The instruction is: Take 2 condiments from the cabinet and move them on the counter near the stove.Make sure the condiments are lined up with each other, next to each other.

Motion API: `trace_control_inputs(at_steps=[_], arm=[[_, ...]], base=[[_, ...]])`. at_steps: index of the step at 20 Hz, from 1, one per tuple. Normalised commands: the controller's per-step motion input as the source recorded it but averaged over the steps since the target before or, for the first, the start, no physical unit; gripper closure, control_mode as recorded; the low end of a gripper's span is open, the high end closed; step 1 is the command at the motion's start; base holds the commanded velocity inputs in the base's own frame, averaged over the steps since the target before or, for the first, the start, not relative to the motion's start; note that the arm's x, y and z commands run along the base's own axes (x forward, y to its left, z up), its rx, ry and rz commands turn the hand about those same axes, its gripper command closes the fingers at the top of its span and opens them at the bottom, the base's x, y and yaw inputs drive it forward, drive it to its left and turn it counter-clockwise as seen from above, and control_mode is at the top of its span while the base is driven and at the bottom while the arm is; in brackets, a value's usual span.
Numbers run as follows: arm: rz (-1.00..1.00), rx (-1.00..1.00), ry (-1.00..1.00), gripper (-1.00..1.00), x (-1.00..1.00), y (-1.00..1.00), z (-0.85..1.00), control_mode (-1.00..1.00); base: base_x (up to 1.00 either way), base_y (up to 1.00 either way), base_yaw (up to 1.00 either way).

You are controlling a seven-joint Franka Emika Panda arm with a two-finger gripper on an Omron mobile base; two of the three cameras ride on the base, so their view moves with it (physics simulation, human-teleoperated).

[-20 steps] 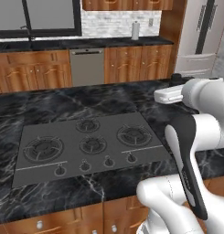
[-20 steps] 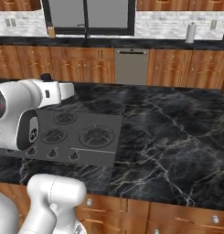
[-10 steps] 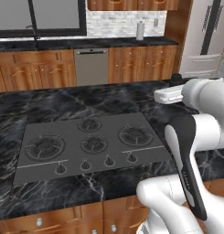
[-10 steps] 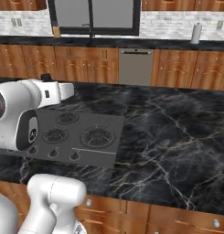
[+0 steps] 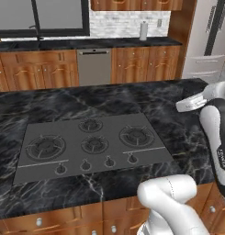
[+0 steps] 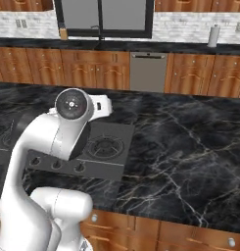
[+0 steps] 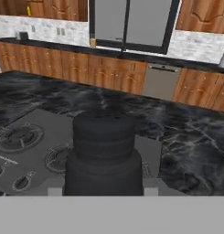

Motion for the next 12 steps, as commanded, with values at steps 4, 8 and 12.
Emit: trace_control_inputs(at_steps=[4, 8, 12], arm=[[0.32, 0.00, 0.05, 1.00, 0.37, -0.56, -0.39, -1.00], [0.37, 0.13, 0.00, 1.00, 0.20, -0.54, -0.47, -1.00], [0.30, 0.19, -0.03, 1.00, 0.21, -0.37, -0.67, -1.00]], base=[[0.00, 0.00, 0.00], [0.00, 0.00, 0.00], [0.00, 0.00, 0.00]])
